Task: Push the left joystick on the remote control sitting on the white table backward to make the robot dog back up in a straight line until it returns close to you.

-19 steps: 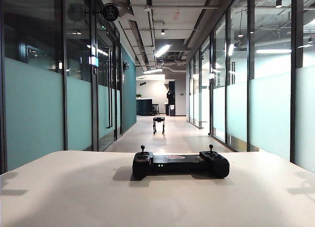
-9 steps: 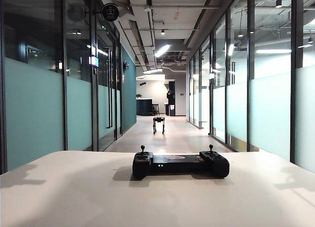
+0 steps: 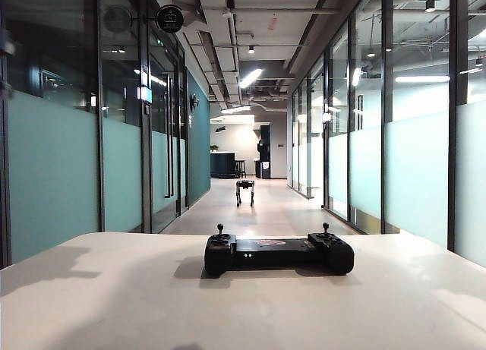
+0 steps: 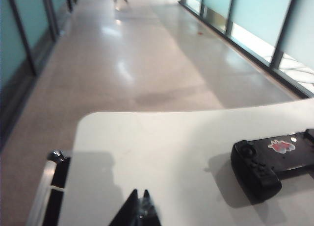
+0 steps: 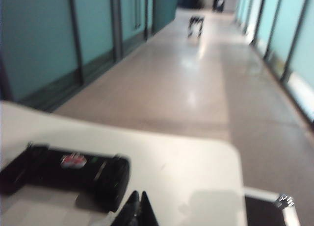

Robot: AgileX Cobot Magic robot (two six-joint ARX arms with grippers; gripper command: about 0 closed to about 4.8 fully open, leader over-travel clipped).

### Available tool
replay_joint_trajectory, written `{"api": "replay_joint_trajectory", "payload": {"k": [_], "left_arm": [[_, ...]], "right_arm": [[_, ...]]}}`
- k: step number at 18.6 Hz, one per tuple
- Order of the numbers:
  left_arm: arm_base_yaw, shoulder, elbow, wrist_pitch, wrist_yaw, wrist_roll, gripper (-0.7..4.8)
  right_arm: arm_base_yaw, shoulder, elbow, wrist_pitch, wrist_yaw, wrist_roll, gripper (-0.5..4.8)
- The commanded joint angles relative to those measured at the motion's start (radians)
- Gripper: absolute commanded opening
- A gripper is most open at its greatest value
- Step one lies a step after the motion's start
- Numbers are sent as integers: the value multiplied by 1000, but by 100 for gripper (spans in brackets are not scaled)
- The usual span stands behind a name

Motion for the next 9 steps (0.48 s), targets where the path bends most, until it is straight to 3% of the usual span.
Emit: {"api": "replay_joint_trajectory", "payload": {"k": [1, 9], "left_arm": [[-3, 89, 51, 28, 63, -2, -5], [-3, 364, 190, 38, 173, -3, -5]], "right_arm": [[40, 85, 5, 83, 31, -2, -2], [83, 405, 5, 345, 27, 20, -2]]}}
